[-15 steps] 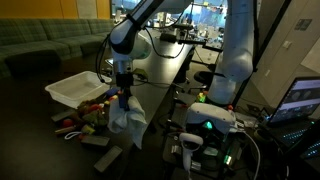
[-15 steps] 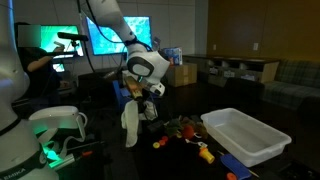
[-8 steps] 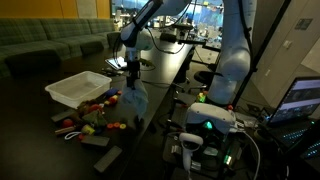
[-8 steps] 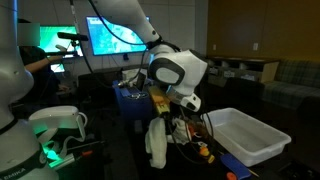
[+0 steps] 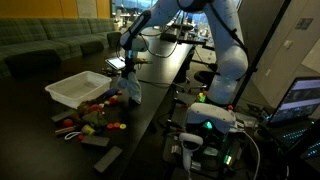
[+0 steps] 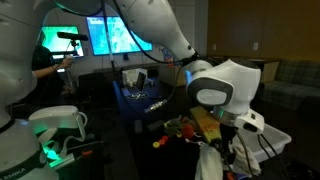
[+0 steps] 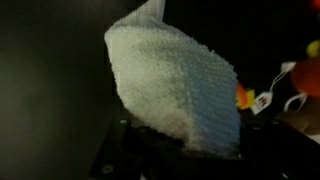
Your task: Use the white towel to push the objects on the table to the left, then put the towel in the bowl
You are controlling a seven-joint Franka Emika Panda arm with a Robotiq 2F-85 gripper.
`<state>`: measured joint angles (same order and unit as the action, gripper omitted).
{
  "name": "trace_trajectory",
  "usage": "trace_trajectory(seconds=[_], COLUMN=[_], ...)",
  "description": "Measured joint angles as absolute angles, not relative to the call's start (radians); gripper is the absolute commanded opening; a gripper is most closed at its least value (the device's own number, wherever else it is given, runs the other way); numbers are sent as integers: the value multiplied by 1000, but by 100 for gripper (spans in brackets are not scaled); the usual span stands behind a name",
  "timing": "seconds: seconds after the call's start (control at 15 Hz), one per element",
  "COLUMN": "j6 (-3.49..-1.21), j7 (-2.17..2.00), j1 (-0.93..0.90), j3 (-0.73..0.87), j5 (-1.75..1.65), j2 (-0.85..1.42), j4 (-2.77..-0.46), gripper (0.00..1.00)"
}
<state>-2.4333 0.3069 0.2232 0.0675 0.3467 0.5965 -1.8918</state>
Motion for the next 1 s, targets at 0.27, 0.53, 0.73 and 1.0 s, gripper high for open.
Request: trace_trajectory(seconds=[0.27, 0.53, 0.73, 1.0], j6=[-2563, -2579, -2564, -2493], j7=[158, -9, -79, -105], j1=[236, 236, 239, 253], j3=[76, 111, 136, 138], j5=[329, 275, 239, 211], j2=[782, 947, 1045, 1163], j4=[-1697, -1493, -1355, -1186], gripper=[0, 0, 0, 0])
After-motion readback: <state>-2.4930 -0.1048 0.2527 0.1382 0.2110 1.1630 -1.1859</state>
